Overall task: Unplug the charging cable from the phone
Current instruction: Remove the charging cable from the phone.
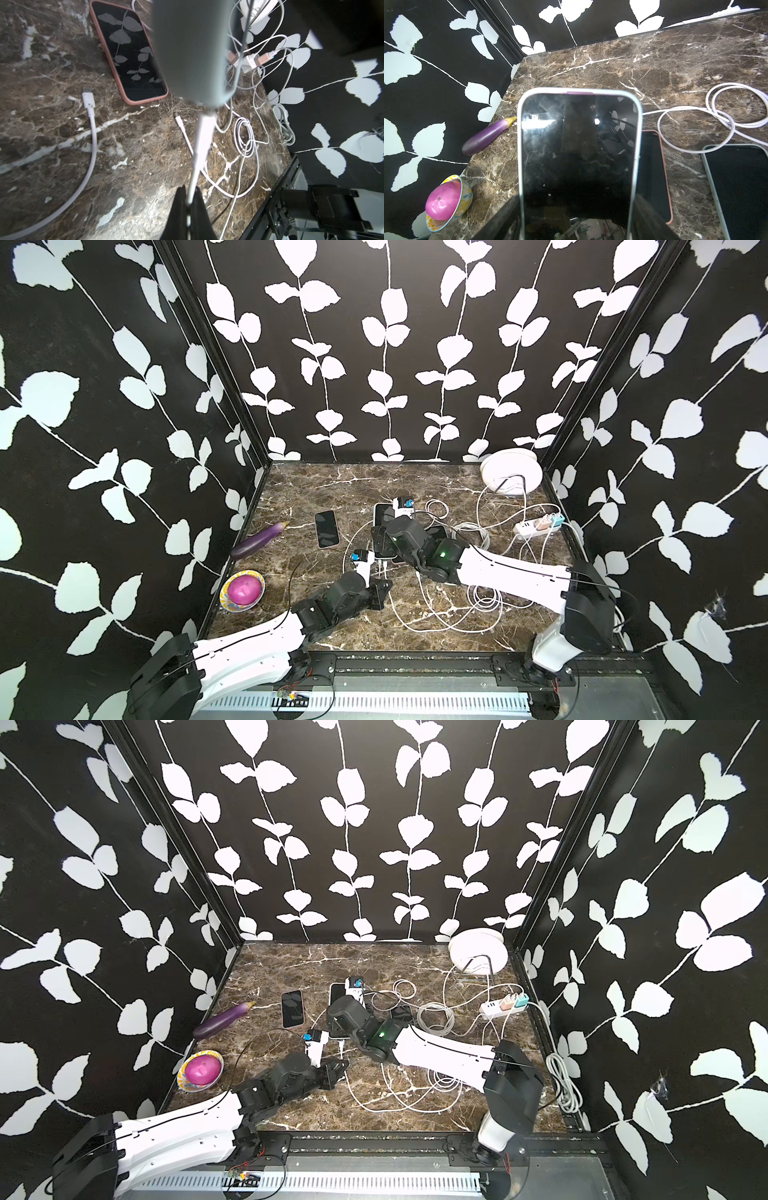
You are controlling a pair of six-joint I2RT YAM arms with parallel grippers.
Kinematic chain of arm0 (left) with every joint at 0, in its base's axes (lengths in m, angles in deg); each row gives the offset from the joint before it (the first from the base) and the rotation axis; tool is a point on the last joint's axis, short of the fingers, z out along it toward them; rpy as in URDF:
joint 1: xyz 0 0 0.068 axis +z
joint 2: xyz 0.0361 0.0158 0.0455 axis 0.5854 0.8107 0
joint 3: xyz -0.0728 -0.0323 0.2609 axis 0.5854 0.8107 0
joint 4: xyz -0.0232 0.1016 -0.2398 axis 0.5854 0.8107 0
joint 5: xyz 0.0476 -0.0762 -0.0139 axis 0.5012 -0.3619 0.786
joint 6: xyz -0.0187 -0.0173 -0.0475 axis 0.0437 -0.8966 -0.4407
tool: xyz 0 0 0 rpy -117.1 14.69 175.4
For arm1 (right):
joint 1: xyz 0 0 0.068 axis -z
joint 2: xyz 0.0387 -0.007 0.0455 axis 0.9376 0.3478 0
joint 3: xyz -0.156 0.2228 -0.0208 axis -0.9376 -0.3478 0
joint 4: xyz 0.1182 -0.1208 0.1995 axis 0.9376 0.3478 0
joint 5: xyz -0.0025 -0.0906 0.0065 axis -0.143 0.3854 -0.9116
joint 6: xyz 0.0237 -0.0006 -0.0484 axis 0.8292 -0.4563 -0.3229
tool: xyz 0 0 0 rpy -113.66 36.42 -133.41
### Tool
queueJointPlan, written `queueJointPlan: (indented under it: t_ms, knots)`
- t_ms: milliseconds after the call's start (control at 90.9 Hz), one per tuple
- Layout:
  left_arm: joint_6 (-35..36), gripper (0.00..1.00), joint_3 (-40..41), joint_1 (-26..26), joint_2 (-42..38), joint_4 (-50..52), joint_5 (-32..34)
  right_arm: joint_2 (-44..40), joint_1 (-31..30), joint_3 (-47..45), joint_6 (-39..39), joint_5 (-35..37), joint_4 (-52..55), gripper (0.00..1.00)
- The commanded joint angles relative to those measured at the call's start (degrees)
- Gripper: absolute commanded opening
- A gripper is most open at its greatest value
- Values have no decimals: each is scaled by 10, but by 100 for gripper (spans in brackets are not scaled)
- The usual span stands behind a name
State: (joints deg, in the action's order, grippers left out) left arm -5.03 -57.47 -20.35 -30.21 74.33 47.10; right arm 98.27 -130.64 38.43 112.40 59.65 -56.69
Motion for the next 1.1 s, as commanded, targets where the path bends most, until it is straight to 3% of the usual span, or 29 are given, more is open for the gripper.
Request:
queueJointPlan:
  t_ms: [0,341,605,913,1089]
  knots:
    - [9,0,-11,-2,-2,14,5,-1,4,24,-8,9,-34,0]
    - [-3,0,1,-4,3,18,8,-15,27,23,-33,13,-23,0]
    - [-34,0,-14,-2,11,91,108,-84,41,3,-55,6,-11,0]
    - [-1,0,-118,1,173,124,83,-137,42,-74,-55,-10,39,0]
    - [8,41,-152,13,223,165,62,-165,41,-83,-57,-1,105,0]
